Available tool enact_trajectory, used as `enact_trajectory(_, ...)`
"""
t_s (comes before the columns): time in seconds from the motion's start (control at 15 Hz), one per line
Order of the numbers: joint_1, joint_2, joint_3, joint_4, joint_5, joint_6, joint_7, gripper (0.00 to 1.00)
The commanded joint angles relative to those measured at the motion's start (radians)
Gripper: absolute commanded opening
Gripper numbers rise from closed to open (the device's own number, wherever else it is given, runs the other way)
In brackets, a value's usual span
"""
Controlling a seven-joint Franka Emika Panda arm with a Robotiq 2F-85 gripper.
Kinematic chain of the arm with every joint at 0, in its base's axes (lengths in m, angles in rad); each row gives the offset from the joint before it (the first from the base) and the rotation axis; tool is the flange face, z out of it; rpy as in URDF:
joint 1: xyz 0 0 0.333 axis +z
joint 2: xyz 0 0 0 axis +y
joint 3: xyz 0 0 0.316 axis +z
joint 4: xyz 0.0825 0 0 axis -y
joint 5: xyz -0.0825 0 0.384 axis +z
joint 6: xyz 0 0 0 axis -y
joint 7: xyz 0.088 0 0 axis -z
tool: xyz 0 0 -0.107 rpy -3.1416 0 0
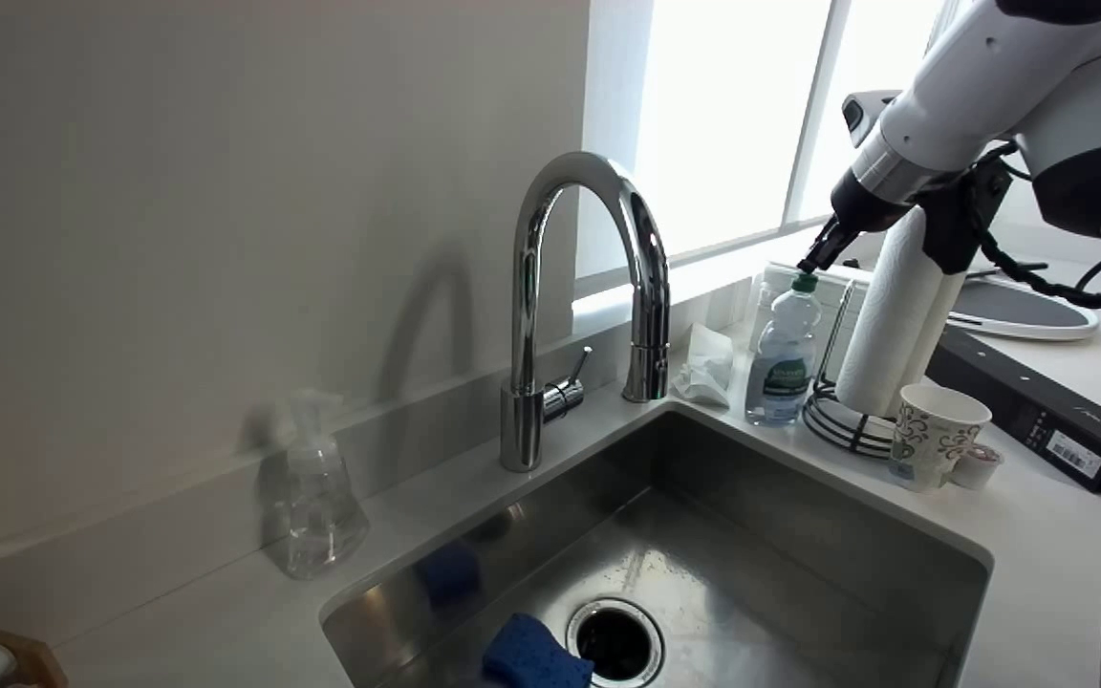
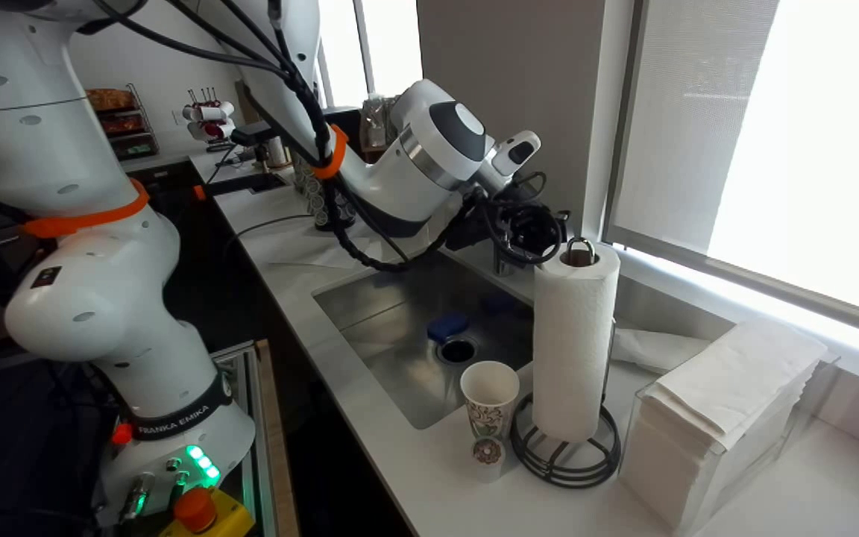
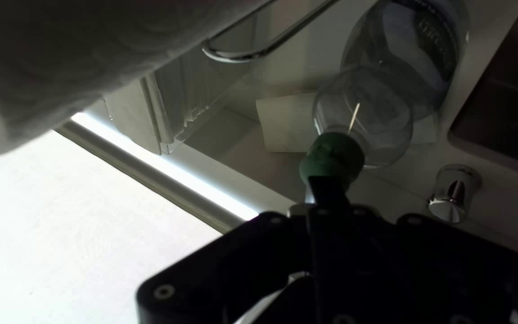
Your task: Close the lid of the bottle
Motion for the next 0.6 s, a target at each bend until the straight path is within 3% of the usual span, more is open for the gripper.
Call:
enact_trajectory(0.0, -0.009, 0.021, -0.010, -0.009, 0.011, 0.043, 0.021, 0.00)
enact_trajectory(0.53, -0.022, 0.044, -0.027, -0.067, 0.147, 0.122, -0.005, 0.00)
